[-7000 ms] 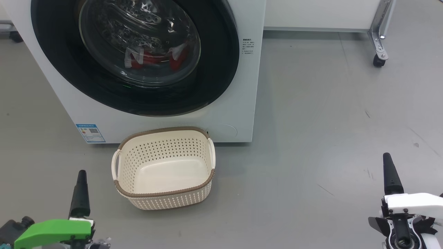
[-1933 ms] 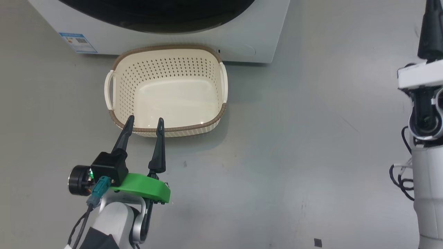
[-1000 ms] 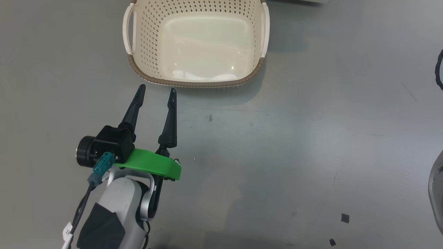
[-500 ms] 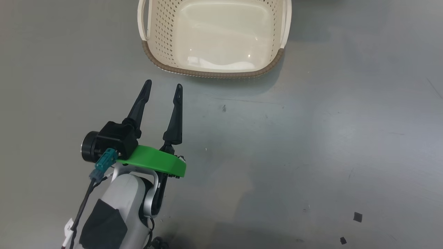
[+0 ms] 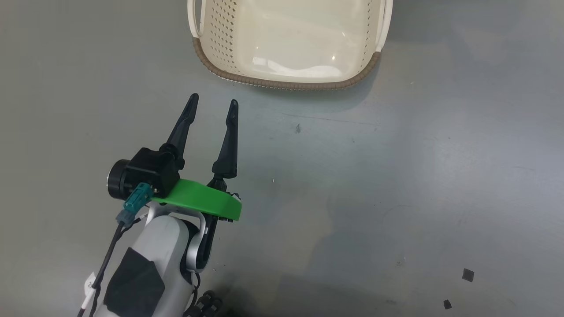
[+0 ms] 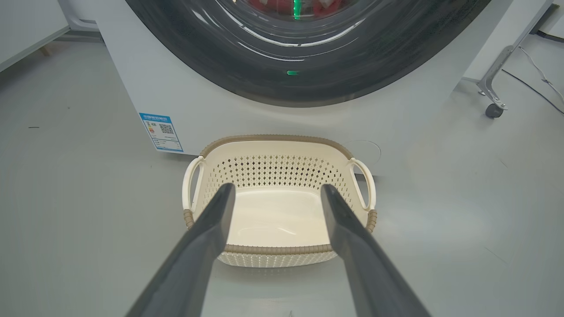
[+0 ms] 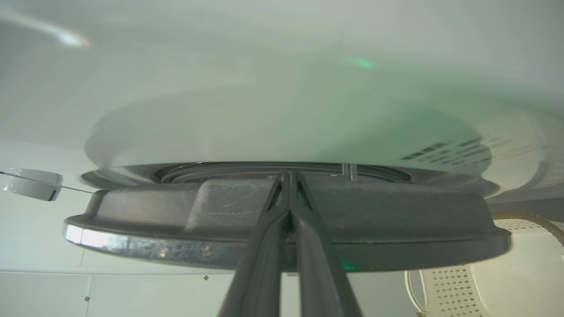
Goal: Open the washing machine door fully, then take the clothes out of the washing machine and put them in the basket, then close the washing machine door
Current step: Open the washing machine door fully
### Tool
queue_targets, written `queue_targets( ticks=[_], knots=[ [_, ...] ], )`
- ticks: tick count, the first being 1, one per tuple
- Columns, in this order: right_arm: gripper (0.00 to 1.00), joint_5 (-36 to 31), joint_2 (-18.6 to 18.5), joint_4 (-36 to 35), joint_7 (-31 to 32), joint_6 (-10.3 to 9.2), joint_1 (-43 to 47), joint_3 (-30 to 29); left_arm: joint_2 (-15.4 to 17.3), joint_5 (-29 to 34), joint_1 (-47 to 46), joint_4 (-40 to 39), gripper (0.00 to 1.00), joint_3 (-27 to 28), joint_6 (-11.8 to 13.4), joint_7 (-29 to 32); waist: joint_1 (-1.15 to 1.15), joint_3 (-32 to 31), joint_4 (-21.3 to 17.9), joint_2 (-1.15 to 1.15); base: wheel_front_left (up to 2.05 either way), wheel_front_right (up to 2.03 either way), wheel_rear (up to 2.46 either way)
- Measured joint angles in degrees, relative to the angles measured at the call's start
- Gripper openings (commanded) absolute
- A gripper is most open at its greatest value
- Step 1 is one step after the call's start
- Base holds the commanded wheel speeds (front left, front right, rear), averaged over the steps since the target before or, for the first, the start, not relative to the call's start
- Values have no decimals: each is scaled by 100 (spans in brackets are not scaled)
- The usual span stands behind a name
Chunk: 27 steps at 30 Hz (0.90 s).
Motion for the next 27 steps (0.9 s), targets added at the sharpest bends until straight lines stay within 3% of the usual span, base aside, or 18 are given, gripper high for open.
queue_targets(
  ticks=[27],
  knots=[
    [0, 248, -1, 901, 478, -47, -263, -47, -9, -73, -10, 68, 100, 8, 0, 0, 0, -62, 51, 0, 0, 0, 0]
  ],
)
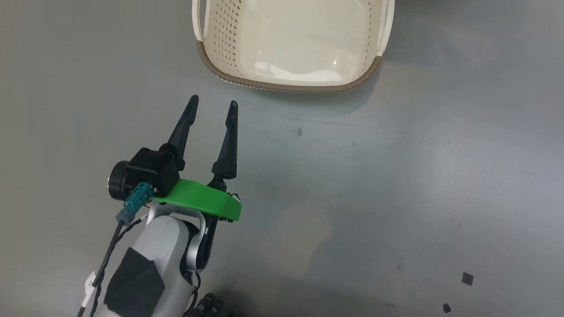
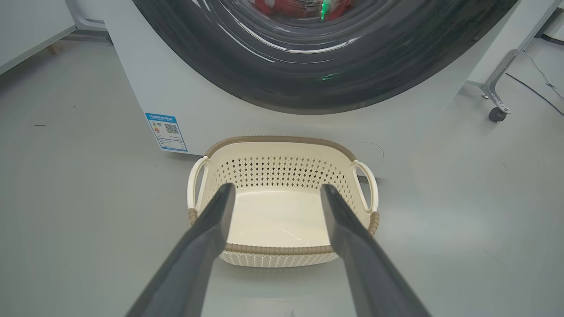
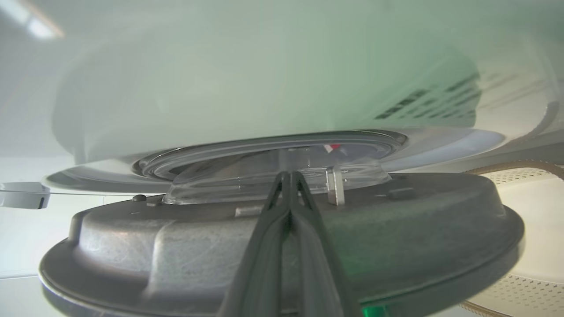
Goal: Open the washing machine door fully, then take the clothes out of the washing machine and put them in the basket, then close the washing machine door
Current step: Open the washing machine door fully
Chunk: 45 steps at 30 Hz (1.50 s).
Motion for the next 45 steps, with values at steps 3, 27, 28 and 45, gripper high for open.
queue_targets(
  ticks=[3, 27, 28, 45],
  knots=[
    [0, 0, 5, 82, 53, -1, 30, 24, -2, 1, -1, 18, 100, -13, 0, 0, 0, -59, -26, 0, 0, 0, 0],
    [0, 82, 255, 535, 389, 257, 725, 249, 0, 113, 3, 192, 100, 66, 0, 0, 0, -645, -249, 0, 0, 0, 0],
    [0, 94, 280, 564, 415, 310, 808, 256, 0, 121, 4, 211, 100, 69, 0, 0, 0, -706, -265, 0, 0, 0, 0],
    [0, 187, 444, 686, 648, 411, 1259, 379, 2, 177, 170, 285, 100, 130, 0, 0, 0, -1175, -401, 0, 0, 0, 0]
  ],
)
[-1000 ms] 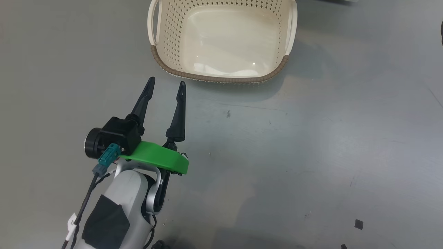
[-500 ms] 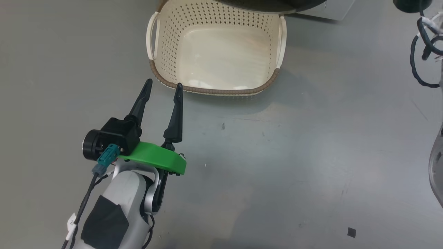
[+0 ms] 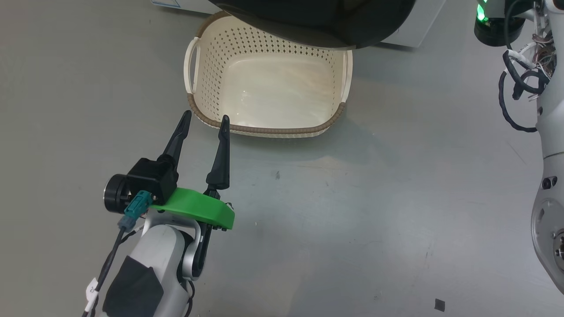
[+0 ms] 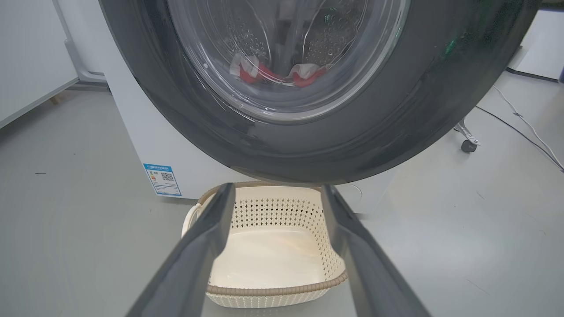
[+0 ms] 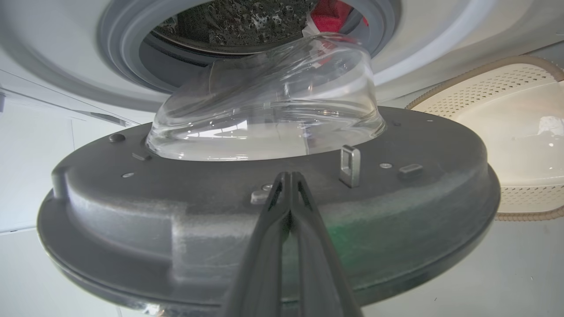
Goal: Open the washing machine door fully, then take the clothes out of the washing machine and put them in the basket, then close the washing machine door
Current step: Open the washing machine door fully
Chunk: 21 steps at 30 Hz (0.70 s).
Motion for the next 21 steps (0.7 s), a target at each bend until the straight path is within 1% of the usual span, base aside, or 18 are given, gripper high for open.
queue_targets(
  ticks=[5, 7, 9, 13, 15, 18, 21],
  knots=[
    [0, -2, 0, -24, -15, 12, 27, 4, 0, 29, 36, -1, 100, 0, 0, 0, 0, -19, -12, 0, 0, 0, 0],
    [0, -40, -7, -65, -140, 107, 38, 4, 0, 29, 53, 3, 100, 0, 0, 0, 0, -29, -15, 0, 0, 0, 0],
    [0, -169, -54, -138, -347, 308, 51, 18, 0, 29, 54, 13, 100, 1, 0, 0, 0, -54, -17, 0, 0, 0, 0],
    [0, -579, -282, -341, -803, 722, 77, 143, 0, 46, 85, 18, 100, 60, 0, 0, 0, -137, -25, 0, 0, 0, 0],
    [0, -733, -345, -428, -989, 890, 124, 193, 3, 46, 103, 19, 100, 114, 0, 0, 0, -184, -34, 0, 0, 0, 0],
    [0, -1145, -457, -600, -1313, 1015, 286, 454, 3, 46, 136, 30, 100, 192, 0, 0, 0, -262, -50, 0, 0, 0, 0],
    [0, -1614, -619, -789, -1684, 1061, 432, 733, 4, 49, 184, 51, 100, 272, 0, 0, 0, -344, -82, 0, 0, 0, 0]
  ],
)
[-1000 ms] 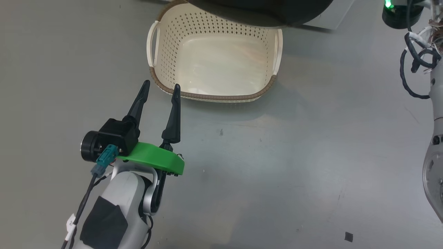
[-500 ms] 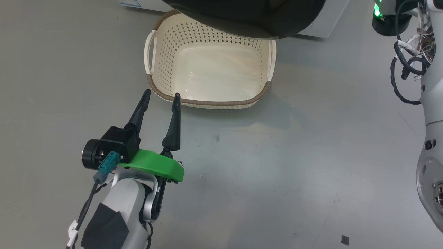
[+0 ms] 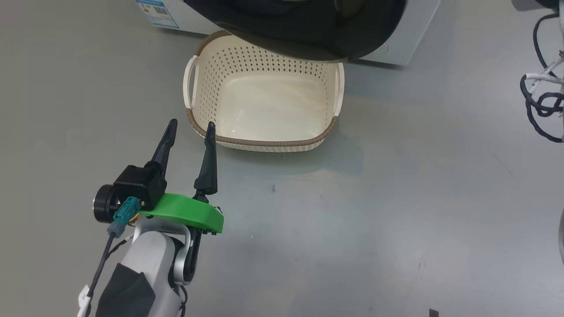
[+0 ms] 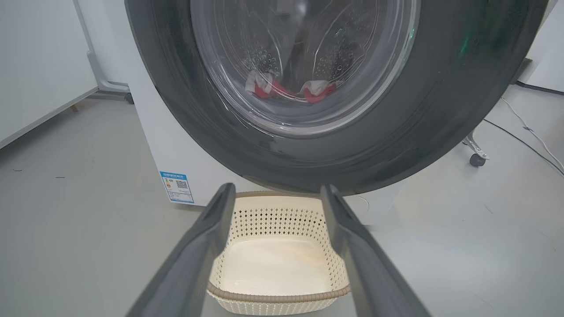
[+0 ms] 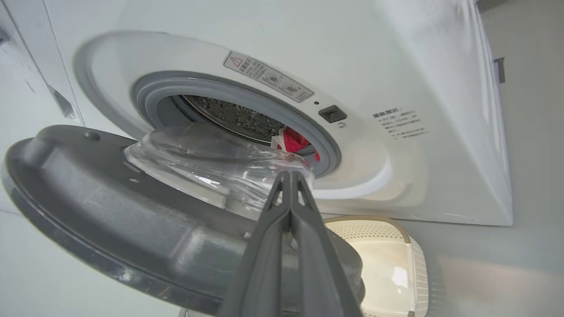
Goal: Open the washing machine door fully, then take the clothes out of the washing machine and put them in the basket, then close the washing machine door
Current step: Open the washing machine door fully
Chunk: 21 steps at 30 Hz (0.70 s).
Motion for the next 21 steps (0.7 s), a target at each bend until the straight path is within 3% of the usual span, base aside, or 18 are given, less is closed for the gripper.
queue_targets(
  ticks=[11, 21],
  knots=[
    [0, -1391, -520, -1202, -1615, -9, 751, 1125, 2, 80, 101, 14, 100, 369, 0, 0, 0, -353, -227, 0, 0, 0, 0],
    [0, -1547, -534, -1491, -2596, -9, 1909, 1306, 5, 261, 328, 0, 100, 647, 0, 0, 0, -622, -488, 0, 0, 0, 0]
  ],
)
